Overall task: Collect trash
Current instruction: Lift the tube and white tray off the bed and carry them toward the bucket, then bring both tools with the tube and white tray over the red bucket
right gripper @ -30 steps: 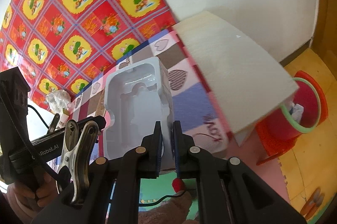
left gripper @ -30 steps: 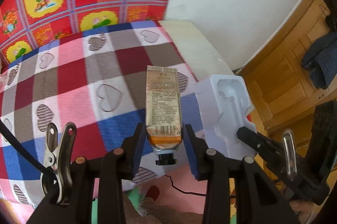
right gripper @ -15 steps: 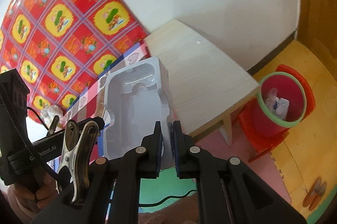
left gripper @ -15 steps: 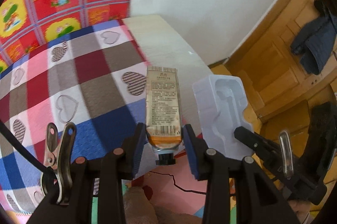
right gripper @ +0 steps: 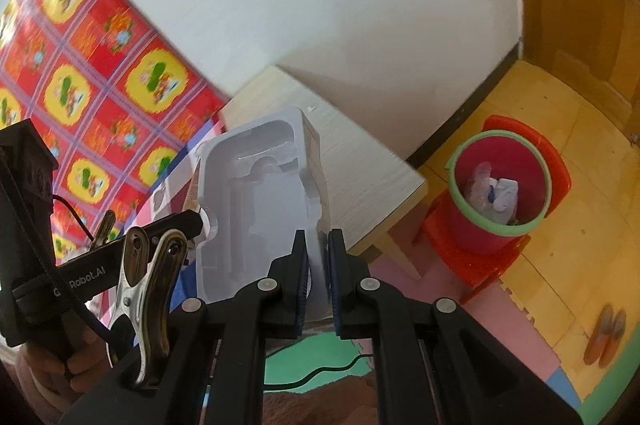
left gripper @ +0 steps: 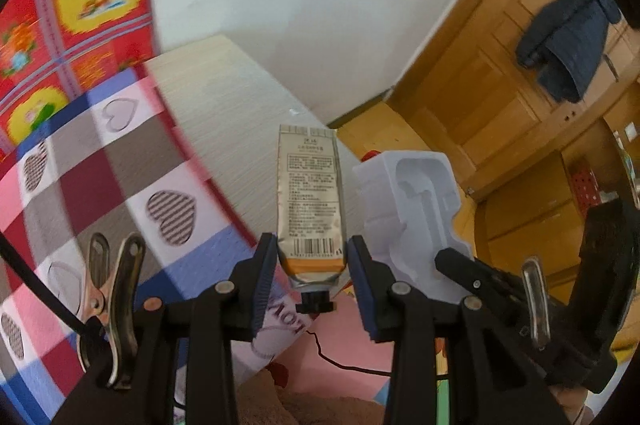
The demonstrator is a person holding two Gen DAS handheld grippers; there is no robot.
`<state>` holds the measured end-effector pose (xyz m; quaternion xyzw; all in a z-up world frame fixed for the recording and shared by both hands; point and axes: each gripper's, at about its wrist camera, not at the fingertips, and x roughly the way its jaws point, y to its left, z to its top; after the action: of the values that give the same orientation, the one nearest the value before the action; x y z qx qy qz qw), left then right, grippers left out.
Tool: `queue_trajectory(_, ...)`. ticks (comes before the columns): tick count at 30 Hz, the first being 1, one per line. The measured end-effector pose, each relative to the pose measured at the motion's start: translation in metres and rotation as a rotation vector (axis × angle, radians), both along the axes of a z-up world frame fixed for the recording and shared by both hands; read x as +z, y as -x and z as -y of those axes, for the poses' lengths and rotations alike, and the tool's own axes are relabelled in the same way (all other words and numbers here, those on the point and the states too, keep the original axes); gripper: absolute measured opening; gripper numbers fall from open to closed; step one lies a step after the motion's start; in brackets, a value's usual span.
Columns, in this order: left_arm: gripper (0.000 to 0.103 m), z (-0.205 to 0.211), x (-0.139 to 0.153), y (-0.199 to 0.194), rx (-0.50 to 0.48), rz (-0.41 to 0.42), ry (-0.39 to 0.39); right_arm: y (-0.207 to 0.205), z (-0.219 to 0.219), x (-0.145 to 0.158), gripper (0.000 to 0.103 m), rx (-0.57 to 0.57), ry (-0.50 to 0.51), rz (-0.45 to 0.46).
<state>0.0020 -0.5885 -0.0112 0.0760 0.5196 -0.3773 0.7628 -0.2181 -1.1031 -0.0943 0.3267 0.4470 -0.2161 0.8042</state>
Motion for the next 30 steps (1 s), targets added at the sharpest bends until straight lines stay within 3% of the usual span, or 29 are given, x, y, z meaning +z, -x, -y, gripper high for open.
queue_trajectory(16, 0.038, 0.074, -0.003, 0.004, -0.161, 0.014, 0.004, 0.019, 0.053, 0.007, 0.011, -0.159, 0.037, 0.003)
queue_trajectory(30, 0.038, 0.164, -0.021, 0.036, -0.127, -0.016, -0.02, 0.061, 0.147, -0.01, 0.011, -0.13, 0.017, -0.054)
